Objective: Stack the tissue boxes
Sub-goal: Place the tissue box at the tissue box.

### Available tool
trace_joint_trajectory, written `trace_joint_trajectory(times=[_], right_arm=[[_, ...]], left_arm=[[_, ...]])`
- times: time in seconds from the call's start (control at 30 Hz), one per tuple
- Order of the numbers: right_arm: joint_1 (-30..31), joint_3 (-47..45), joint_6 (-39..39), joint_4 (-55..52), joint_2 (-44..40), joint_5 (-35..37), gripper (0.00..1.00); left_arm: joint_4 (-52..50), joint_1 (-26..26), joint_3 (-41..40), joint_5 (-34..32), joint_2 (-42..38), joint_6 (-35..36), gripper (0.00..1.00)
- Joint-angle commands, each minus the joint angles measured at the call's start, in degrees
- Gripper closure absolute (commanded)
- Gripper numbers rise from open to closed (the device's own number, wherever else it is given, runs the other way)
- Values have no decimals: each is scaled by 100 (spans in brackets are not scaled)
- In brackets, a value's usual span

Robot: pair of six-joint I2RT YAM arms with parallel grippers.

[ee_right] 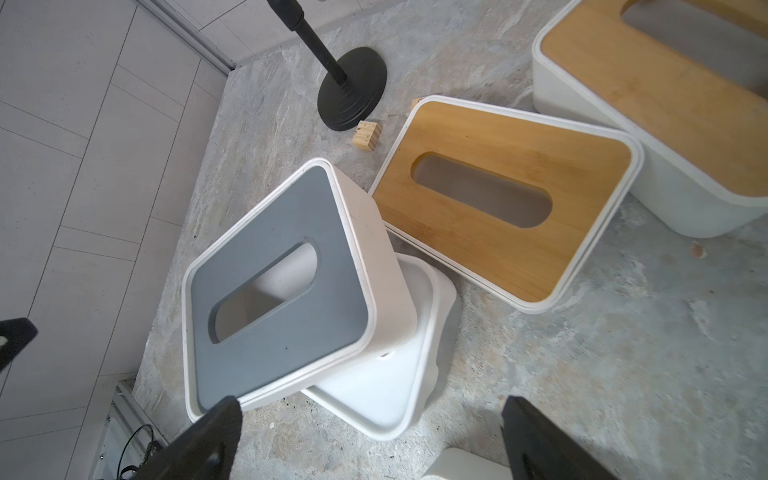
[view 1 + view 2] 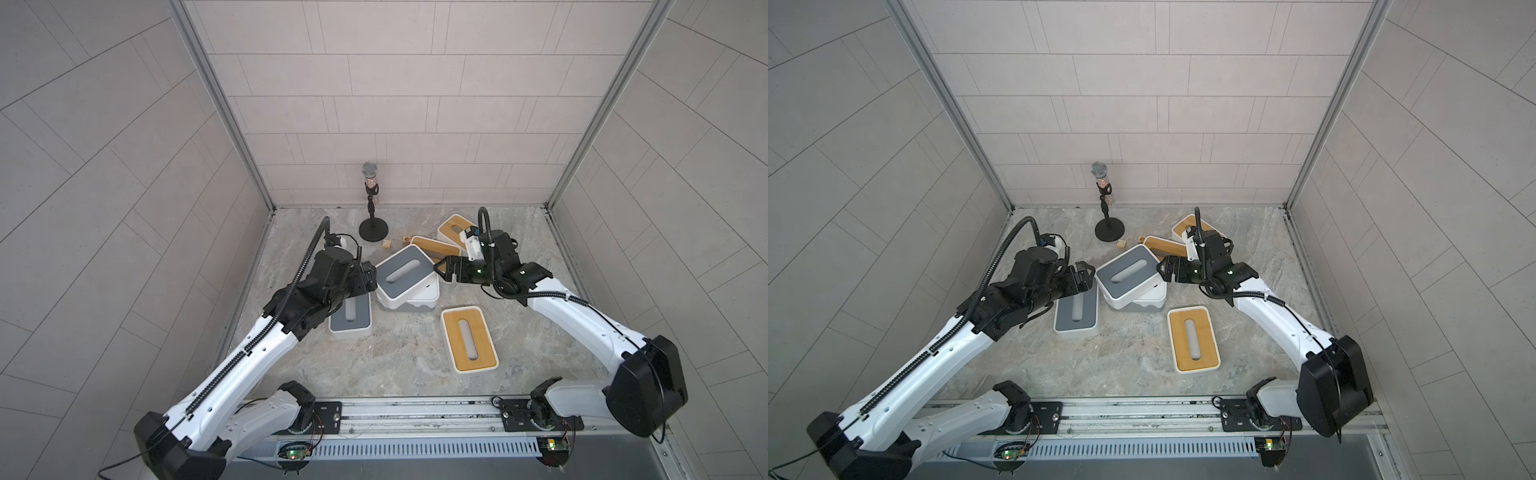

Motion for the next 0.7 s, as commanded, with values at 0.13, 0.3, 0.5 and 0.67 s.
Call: trace_joint_trajectory(times=[0.13, 0.3, 0.5, 0.67], right_arm=[[103, 521, 147, 240, 580, -281, 1], [206, 904, 186, 197, 1072, -453, 1], [273, 1125, 212, 235, 1399, -509, 1], [326, 1133, 221, 214, 1468, -560, 1]], left_arm=[[806, 171, -501, 30, -2, -931, 11], [1412, 181, -910, 377, 220, -1283, 11], [2344, 187, -1208, 952, 555, -1593, 11], [2744, 186, -1329, 1283, 848, -1811, 11]])
